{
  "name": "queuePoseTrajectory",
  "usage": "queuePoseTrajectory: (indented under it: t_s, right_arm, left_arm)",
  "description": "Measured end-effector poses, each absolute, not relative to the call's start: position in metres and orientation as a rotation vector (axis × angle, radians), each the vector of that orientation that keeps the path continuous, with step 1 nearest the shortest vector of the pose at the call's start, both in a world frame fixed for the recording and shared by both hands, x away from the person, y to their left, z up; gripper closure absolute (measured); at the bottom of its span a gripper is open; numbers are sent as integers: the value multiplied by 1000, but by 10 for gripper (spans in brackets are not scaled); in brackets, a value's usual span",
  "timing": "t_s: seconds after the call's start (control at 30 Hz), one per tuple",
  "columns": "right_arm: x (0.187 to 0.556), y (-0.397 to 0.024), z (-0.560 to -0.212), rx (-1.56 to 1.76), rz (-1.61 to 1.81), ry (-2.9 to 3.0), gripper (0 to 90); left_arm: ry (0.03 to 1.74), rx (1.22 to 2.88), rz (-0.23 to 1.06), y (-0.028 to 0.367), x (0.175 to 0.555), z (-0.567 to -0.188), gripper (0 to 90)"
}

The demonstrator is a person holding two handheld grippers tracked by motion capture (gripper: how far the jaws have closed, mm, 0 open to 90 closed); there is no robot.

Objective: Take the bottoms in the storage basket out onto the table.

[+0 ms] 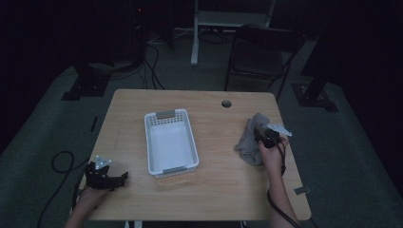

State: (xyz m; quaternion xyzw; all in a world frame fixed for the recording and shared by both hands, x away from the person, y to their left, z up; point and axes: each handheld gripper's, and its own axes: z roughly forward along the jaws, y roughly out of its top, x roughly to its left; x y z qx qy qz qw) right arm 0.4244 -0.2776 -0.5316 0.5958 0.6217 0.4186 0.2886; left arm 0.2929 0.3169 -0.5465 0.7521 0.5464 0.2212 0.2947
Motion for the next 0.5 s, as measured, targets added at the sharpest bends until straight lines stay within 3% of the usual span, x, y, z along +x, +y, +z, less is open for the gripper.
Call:
queuePoseTrajectory:
  t_s: [0.37, 0.5]
  right_arm:
    - [428, -280, -539, 1602, 1100, 1662, 631]
    - [429, -280, -540, 1600, 1097, 1669, 533]
  left_arm:
    - [1454, 2002, 589, 317, 293, -546, 5]
    - [1454, 2002, 589, 317, 293, -546, 4]
